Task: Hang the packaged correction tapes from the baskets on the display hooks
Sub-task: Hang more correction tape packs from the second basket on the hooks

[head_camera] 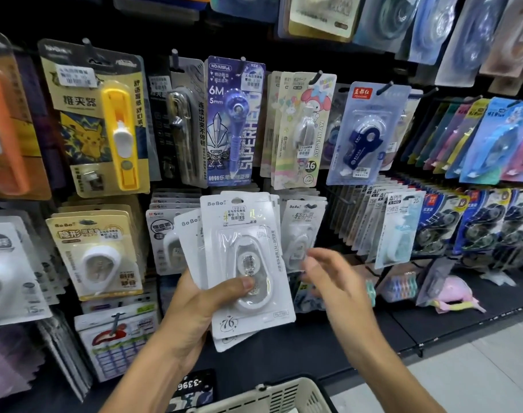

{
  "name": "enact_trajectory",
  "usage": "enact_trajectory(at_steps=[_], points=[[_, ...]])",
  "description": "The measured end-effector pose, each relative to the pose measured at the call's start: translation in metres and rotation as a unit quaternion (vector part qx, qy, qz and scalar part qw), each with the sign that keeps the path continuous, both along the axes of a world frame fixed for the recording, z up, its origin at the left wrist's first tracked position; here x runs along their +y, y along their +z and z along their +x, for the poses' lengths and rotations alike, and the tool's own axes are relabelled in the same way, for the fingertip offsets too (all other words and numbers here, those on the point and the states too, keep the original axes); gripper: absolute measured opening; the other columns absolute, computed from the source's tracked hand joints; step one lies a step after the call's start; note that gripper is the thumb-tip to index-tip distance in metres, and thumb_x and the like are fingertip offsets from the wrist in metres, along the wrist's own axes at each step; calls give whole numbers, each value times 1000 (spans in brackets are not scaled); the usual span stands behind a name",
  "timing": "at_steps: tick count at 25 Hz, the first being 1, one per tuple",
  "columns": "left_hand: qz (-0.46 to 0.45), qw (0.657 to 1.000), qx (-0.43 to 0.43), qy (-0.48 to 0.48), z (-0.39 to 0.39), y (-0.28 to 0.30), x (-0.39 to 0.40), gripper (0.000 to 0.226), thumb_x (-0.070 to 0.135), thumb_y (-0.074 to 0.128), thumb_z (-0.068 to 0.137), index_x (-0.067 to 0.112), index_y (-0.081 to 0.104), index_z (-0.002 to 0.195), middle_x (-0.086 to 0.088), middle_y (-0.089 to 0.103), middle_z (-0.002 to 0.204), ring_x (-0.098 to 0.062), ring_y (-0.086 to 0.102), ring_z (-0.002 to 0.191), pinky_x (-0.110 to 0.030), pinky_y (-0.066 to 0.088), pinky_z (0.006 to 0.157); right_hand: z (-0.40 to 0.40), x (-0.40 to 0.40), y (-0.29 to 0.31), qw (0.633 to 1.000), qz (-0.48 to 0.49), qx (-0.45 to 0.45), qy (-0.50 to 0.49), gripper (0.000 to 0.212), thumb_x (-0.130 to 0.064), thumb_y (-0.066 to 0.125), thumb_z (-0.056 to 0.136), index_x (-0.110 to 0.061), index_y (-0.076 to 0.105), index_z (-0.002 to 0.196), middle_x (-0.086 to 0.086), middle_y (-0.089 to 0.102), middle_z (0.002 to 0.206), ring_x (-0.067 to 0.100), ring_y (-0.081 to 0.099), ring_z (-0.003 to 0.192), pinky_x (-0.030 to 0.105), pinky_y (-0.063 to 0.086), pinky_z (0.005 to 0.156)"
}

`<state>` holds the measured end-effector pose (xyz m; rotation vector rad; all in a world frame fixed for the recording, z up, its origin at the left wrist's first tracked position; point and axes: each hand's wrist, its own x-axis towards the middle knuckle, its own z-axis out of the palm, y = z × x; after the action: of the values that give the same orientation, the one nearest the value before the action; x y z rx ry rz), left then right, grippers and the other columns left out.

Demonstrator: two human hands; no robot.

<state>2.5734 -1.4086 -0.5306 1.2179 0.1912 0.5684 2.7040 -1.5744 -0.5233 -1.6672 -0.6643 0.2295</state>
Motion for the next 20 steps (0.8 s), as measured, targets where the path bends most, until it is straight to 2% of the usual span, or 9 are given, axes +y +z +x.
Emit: enact_trajectory(at_steps=[3,5,8,10,12,15,17,18,20], points=[[-3,1000,-8,-2,3,2,-3,67,41,100,47,36,76,108,-9,78,115,-29,76,104,-33,63,76,-22,10,9,993,9,24,112,42,-60,77,72,-32,73,104,-11,76,98,1,70,88,13,51,73],[-21,1000,-6,-16,3,2,-3,74,50,101,42,34,76,110,-9,77,117,-29,75,105,-33,63,76,-20,10,12,992,32,56,106,30,-45,82,71,-23,77,92,-3,78,89,7,71,80,16,52,70],[-19,1000,17,4,2,0,-3,76,56,100,34,33,79,103,-10,79,112,-28,77,100,-32,63,72,-15,6,11,984,93,137,62,12,-30,79,78,-20,74,83,5,77,88,18,73,78,24,54,64],[-19,999,29,26,1,-2,-1,69,49,101,37,34,79,100,-10,80,107,-28,78,95,-31,63,69,-6,2,10,968,151,199,31,18,-27,74,83,-13,70,94,11,76,88,26,71,70,32,54,52],[-18,999,32,34,0,-2,0,56,39,97,47,33,79,100,-9,80,106,-29,78,94,-31,63,68,7,-5,8,968,155,195,-11,29,-26,72,84,-6,65,105,16,73,82,30,63,54,30,46,40],[-38,997,38,55,-1,-2,4,47,31,95,53,31,80,97,-11,80,104,-30,78,91,-32,63,65,30,-20,-2,971,133,178,-89,19,-17,67,91,-5,65,106,10,67,65,23,47,38,24,32,35],[-41,997,33,50,-1,-2,5,49,32,95,52,29,80,99,-11,80,106,-31,78,94,-35,63,67,39,-26,-5,974,98,182,-94,19,-18,66,92,-9,68,108,6,62,58,17,39,35,21,26,37],[-41,998,27,46,0,-1,4,52,34,94,51,29,79,101,-11,79,108,-32,78,95,-36,64,69,42,-25,-4,974,84,190,-85,21,-18,67,92,-10,67,112,4,62,59,17,40,35,22,27,38],[-43,998,15,40,2,0,1,54,34,93,52,30,79,104,-10,79,110,-32,77,98,-37,64,72,44,-19,0,964,91,235,-89,33,-19,71,92,-19,56,122,-1,66,80,22,61,48,28,45,44]])
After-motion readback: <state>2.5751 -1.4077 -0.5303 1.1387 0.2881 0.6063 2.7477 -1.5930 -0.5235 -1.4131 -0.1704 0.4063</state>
